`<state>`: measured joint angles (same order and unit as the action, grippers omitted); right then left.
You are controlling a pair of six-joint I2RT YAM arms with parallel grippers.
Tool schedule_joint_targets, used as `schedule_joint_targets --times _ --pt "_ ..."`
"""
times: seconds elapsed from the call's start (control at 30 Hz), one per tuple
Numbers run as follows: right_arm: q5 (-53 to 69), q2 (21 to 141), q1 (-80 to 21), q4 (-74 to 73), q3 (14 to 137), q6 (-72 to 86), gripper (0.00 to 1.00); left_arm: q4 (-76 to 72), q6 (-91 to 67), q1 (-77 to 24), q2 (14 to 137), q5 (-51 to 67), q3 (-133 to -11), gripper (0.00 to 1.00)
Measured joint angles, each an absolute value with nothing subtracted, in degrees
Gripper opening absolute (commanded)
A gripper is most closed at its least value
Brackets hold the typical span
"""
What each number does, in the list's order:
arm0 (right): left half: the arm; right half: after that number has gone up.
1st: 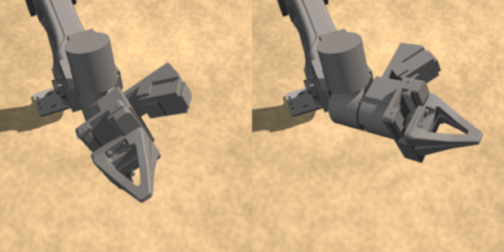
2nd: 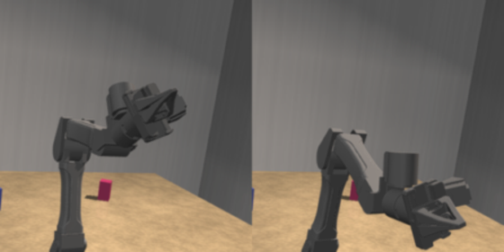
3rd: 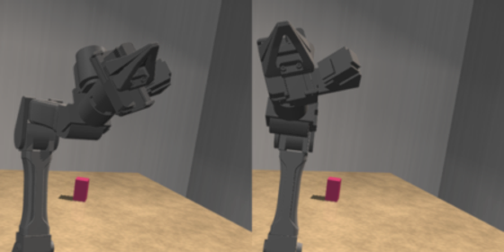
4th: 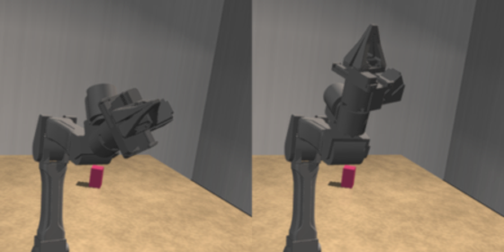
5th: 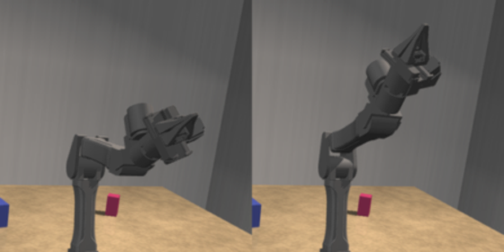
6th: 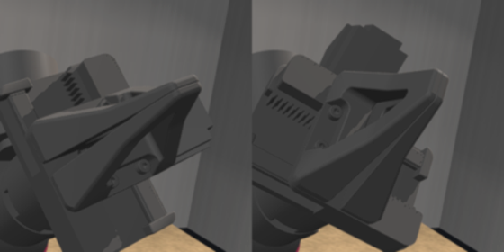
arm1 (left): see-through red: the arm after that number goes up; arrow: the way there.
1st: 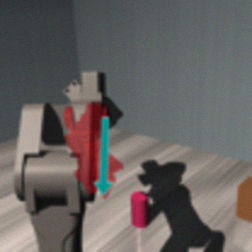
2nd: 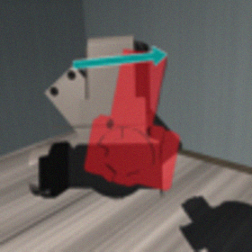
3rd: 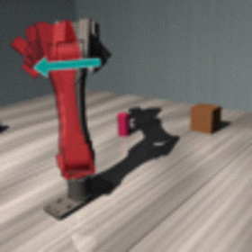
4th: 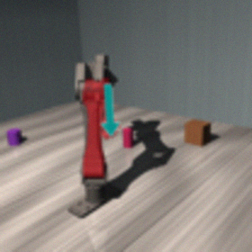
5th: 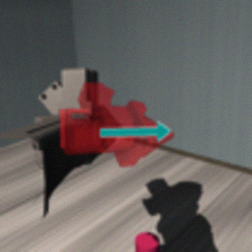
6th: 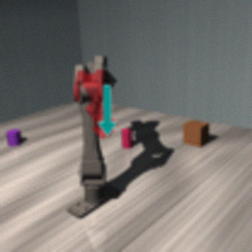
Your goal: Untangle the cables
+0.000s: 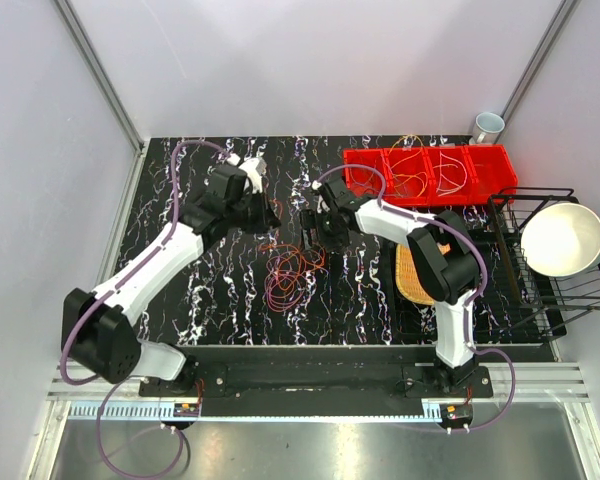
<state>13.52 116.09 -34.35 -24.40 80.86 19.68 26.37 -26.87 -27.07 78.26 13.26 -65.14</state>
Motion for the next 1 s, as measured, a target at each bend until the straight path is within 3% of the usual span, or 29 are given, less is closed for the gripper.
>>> schedule_joint_targets --times 0.3,0.53,0.83,1.0 --pt "16.62 116.07 -32.99 -22.33 80.09 20.6 0.86 22.55 -28.86 -29.89 82.78 15.84 -69.17 0.0" --pt "17.69 116.07 -32.99 -22.0 79.66 20.62 0.68 21.76 -29.91 -30.02 85.25 17.23 -70.72 0.0" --pt "20.01 116.07 -32.99 -21.63 79.02 20.29 0.64 19.73 -30.02 -30.09 86.32 18.55 -71.64 0.0" --pt "20.73 116.09 -33.04 -21.37 79.02 20.1 0.55 18.96 -30.22 -30.11 86.87 19.64 -71.66 0.0"
